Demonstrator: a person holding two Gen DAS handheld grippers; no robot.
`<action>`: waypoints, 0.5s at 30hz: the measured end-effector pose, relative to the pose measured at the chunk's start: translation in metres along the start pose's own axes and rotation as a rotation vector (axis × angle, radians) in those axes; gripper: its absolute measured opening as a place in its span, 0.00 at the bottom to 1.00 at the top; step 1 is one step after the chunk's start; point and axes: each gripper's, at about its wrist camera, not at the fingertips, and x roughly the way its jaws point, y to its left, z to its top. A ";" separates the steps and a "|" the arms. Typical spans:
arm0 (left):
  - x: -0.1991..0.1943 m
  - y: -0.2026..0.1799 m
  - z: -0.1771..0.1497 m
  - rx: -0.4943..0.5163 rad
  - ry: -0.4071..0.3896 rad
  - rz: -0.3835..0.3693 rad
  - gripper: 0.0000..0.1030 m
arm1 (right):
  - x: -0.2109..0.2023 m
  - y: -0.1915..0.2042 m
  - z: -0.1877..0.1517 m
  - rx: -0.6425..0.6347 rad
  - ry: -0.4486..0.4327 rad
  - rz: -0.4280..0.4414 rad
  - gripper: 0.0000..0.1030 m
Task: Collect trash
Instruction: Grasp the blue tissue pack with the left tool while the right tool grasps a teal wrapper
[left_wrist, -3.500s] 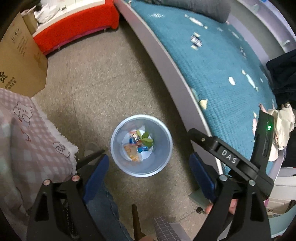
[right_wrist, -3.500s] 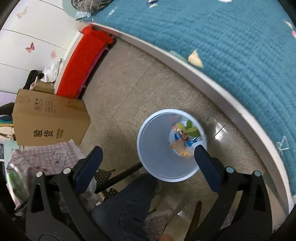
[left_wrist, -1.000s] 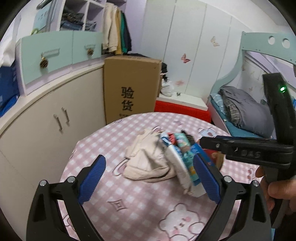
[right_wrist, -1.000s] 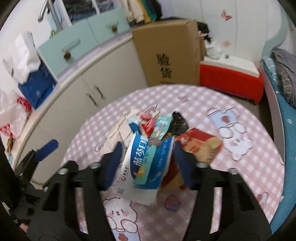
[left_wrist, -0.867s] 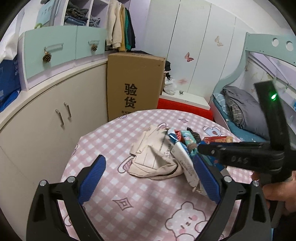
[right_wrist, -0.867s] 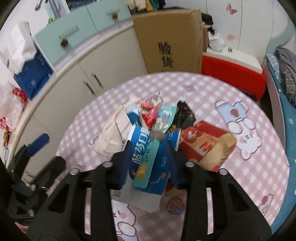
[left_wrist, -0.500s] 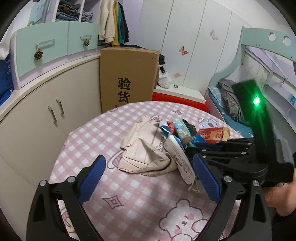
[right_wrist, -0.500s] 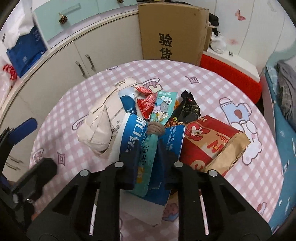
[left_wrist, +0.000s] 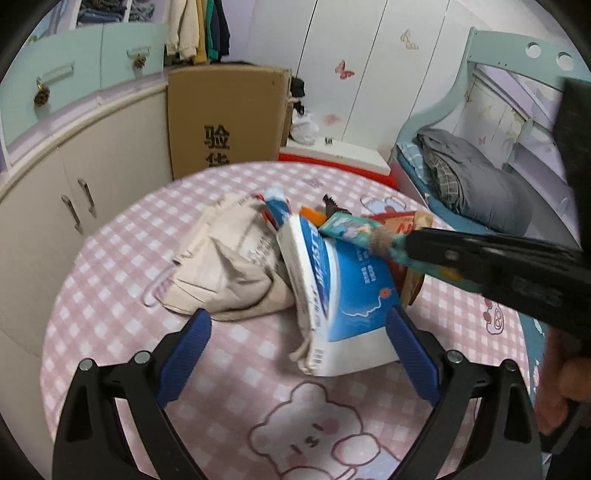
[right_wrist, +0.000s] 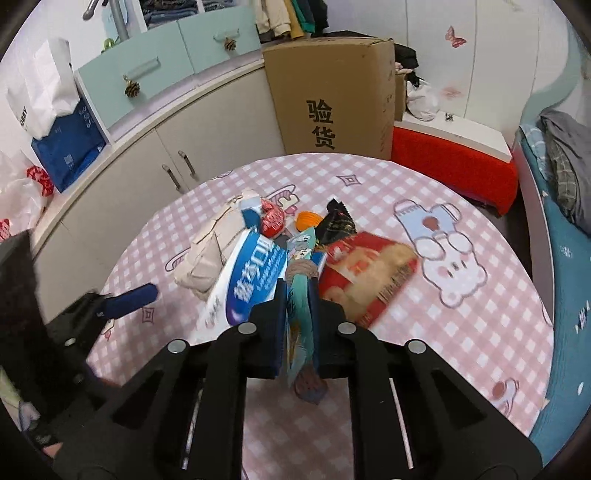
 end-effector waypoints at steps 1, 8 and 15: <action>0.005 -0.001 0.000 -0.004 0.013 -0.001 0.90 | -0.004 -0.003 -0.006 0.003 0.000 0.003 0.11; 0.033 -0.004 -0.001 -0.017 0.073 -0.010 0.53 | -0.009 -0.010 -0.035 -0.001 0.041 0.021 0.13; 0.033 -0.011 -0.005 0.015 0.080 -0.003 0.19 | 0.016 -0.003 -0.030 -0.021 0.091 0.018 0.18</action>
